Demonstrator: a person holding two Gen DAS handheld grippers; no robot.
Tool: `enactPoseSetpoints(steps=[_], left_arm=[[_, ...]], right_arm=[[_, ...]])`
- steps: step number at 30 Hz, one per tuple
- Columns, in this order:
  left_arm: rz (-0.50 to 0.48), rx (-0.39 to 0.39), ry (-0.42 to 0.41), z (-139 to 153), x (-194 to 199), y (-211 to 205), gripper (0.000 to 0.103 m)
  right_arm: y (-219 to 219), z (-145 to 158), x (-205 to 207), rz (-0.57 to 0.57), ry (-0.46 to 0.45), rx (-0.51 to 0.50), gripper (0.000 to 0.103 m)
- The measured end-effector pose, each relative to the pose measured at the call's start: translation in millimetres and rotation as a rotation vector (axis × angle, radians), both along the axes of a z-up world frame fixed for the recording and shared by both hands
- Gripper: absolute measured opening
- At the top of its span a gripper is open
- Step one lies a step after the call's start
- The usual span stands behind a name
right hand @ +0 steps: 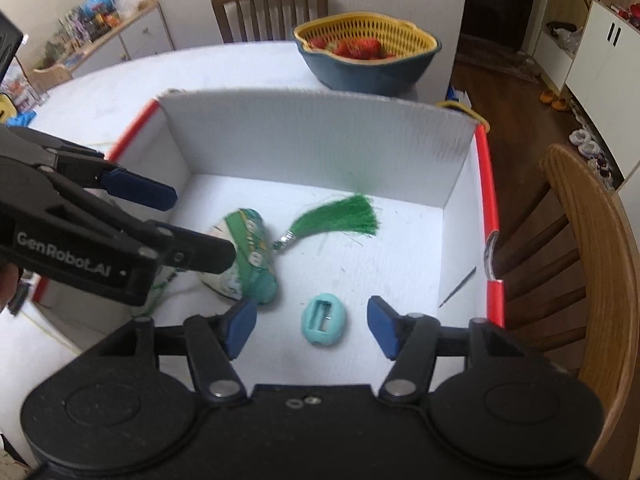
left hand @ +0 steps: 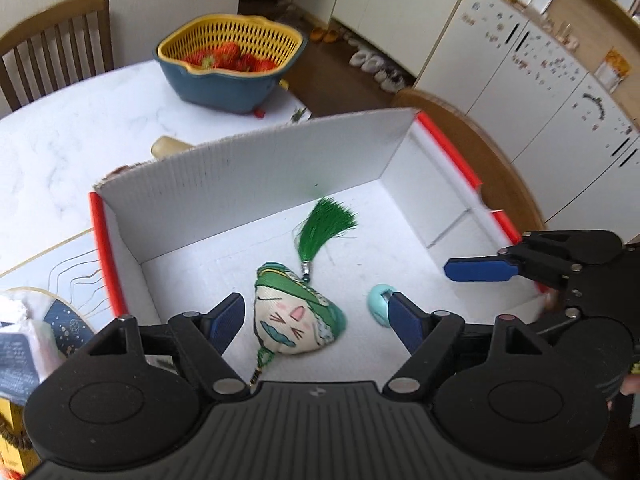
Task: Organize objects
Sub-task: 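Open both tools to drop the items in the box and withdraw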
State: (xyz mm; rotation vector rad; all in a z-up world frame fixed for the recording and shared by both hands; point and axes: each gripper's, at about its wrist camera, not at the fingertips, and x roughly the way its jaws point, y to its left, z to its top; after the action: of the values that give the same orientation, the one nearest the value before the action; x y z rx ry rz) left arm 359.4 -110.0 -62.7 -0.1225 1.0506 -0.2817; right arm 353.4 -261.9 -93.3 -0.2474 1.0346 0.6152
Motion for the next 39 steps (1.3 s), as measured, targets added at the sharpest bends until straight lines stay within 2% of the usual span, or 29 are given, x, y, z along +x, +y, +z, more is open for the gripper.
enactPoseSetpoints(steps=[6,10,16,19,24,30,39], left_arm=[[-0.004,-0.001,-0.074,24,-30,8,0.079],[0.019,-0.013,-0.116,37,-48,20,0.079],[0.055,-0.028,-0.173,52,-79,47,0.079],[0.074,-0.043,-0.197,58,-96,64,0.085],[0.110,-0.051,-0.233,65,-122,98,0.085],[0.171,-0.060,-0.280,69,-154,149,0.102],[0.273,-0.059,-0.357,67,-191,228,0.103]], right_arm=[[-3,21,-23,0.001,-0.037,0.048,0.067],[-1,31,-34,-0.011,-0.049,0.083,0.074],[5,46,-55,-0.029,-0.078,0.136,0.079],[11,53,-67,-0.037,-0.098,0.161,0.081],[30,62,-89,-0.039,-0.129,0.196,0.085],[66,71,-113,-0.019,-0.156,0.219,0.092],[121,70,-142,0.005,-0.138,0.237,0.093]])
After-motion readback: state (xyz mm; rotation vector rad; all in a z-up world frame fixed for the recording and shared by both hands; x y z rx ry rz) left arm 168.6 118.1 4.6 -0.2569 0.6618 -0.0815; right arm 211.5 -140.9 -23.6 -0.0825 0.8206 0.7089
